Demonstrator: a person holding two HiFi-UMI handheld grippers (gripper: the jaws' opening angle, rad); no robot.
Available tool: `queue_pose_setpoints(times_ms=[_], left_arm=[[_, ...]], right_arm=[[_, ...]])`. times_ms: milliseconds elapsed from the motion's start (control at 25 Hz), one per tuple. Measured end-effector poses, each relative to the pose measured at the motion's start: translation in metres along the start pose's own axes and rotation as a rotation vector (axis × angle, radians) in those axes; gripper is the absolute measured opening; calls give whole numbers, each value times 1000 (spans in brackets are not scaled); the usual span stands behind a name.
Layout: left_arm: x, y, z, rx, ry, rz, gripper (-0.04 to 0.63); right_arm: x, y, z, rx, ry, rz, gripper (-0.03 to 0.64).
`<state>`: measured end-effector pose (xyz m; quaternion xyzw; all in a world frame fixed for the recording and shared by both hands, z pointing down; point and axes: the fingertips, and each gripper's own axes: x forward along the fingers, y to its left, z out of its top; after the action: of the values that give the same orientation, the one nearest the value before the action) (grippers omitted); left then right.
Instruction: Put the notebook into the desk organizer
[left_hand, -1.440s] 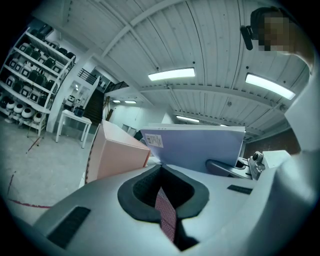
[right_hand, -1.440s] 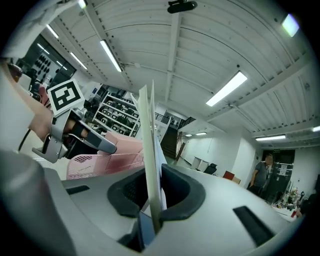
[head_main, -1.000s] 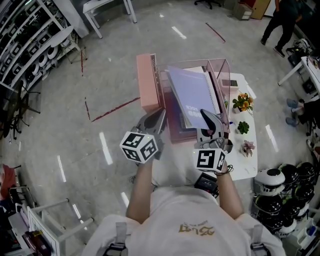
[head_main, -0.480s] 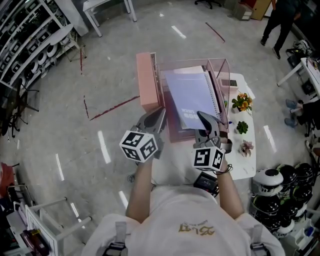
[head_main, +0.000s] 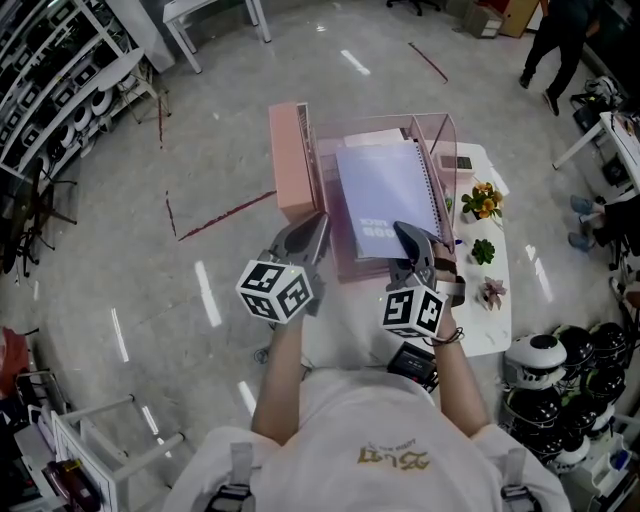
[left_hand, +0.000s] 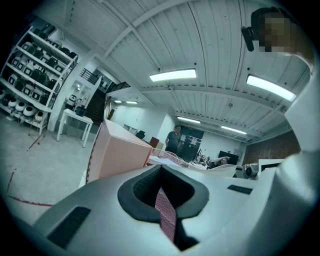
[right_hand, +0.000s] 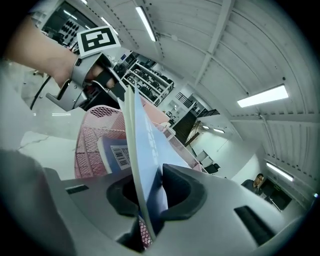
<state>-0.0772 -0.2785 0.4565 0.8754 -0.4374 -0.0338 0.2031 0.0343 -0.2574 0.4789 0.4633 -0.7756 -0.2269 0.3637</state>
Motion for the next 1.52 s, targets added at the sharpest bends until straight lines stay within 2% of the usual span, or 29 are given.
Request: queue_pose_setpoints(times_ms=[320, 560, 1000, 1080, 1280, 1320, 1400, 1440, 1520], left_arm=[[-1, 1, 2, -1, 2, 0, 15], [-2, 2, 0, -9, 3, -3, 15], [-4, -3, 5, -14, 2, -20, 15], [-4, -4, 5, -16, 1, -25, 15], [-3, -9, 4, -21, 8, -37, 15], [-3, -9, 4, -23, 10, -38, 15], [-3, -10, 3, -26, 14, -39, 15], [-3, -11, 2, -26, 15, -40, 15], [-3, -13, 2, -25, 18, -45, 15]], right_arm=[[1, 6, -3, -11, 14, 71, 83], [2, 8, -5, 53, 46, 212, 103], [-5, 18, 3, 205, 51, 446, 200], [-6, 21, 3, 225, 50, 475, 226], [-8, 23, 2, 232, 50, 514, 243], [-10, 25, 3, 240, 45, 543, 259], [-17, 33, 8, 278, 24, 627, 381], [-21, 36, 10, 304, 8, 659, 387], [-23, 33, 14, 363, -28, 667, 391]])
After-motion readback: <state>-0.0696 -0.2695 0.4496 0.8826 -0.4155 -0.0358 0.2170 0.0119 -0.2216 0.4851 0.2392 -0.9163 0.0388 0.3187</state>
